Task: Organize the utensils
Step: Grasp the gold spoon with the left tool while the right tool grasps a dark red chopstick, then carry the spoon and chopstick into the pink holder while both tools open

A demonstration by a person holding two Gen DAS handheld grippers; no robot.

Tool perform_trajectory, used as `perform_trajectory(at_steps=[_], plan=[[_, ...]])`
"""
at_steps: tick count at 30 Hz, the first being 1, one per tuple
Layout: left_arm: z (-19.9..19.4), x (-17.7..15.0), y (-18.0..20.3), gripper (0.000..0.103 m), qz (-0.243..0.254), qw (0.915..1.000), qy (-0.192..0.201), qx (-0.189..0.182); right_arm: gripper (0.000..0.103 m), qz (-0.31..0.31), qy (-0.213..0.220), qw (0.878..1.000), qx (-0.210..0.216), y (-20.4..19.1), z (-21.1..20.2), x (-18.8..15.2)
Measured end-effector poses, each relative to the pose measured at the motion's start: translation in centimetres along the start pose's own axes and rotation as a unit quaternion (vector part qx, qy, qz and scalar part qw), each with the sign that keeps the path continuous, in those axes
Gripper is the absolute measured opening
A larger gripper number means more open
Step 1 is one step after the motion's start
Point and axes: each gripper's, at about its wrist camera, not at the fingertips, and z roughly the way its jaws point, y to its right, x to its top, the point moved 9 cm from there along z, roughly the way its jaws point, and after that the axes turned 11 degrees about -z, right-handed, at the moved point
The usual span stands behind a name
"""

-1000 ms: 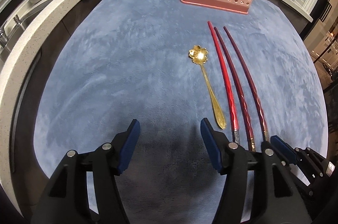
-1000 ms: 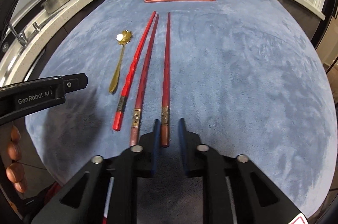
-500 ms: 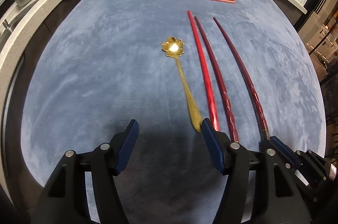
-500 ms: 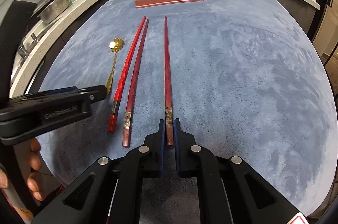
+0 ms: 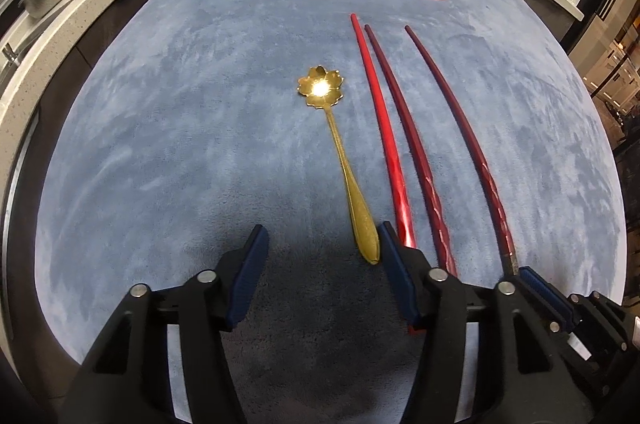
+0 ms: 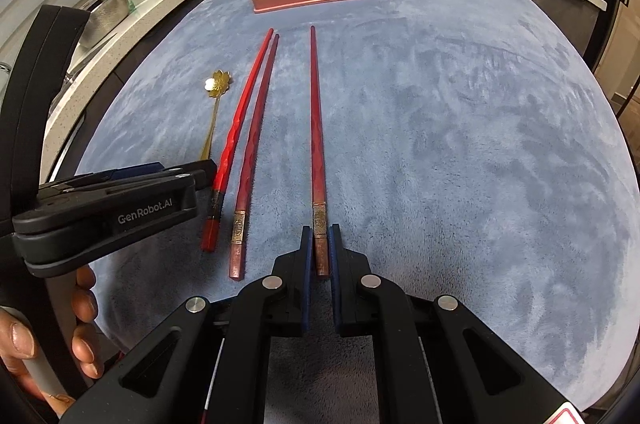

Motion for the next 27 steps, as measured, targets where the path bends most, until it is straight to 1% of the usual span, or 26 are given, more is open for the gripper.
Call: perform_trajectory(at_steps=[3, 5, 6, 8, 9, 16, 22, 24, 26, 27], plan=[[-0.2, -0.1, -0.1, 0.043, 0.003, 1.0, 0.004, 0.002, 0.008, 0.0, 0.0, 1.0, 0.0, 0.0, 0.0, 0.0], [-0.3, -0.2, -0.2, 0.03, 0.004, 1.0, 0.006, 0.002, 0.008, -0.001, 0.0, 1.0, 0.0, 0.0, 0.0, -0.1], [-0.5, -0.3, -0.3, 0.027, 0.005, 1.0, 0.006, 0.0, 0.008, -0.001, 0.0, 1.0, 0.0, 0.0, 0.0, 0.0], [-0.5, -0.2, -0.5, 0.014, 0.005, 1.0, 0.006, -0.002, 0.008, -0.002, 0.0, 1.0, 0.0, 0.0, 0.0, 0.0], [-0.5, -0.2, -0.5, 0.012, 0.005, 1.0, 0.005, -0.004, 0.008, -0.002, 0.0, 1.0, 0.0, -0.1, 0.0, 0.0], [-1.0, -0.2, -0.8, 0.012, -0.002, 0.9999, -0.003, -0.014, 0.007, -0.009, 0.014, 1.0, -0.001, -0.4, -1.3, 0.6], [-2.8, 0.4, -0.8, 0.01, -0.005, 0.9997, 0.011, -0.02, 0.007, -0.001, 0.038, 0.999, 0.001, -0.1, -3.5, 2.0], [-3.9, 1.0, -0.8, 0.008, -0.009, 0.9994, 0.02, -0.025, 0.007, 0.002, 0.048, 0.999, 0.002, 0.0, -4.3, 2.7], [-4.7, 1.7, -0.9, 0.002, -0.012, 0.9991, 0.027, -0.03, 0.007, 0.005, 0.06, 0.998, 0.003, 0.1, -5.3, 3.5], [-5.2, 2.2, -0.9, 0.001, -0.016, 0.9989, 0.031, -0.032, 0.007, 0.006, 0.065, 0.998, 0.003, 0.2, -5.7, 3.8]])
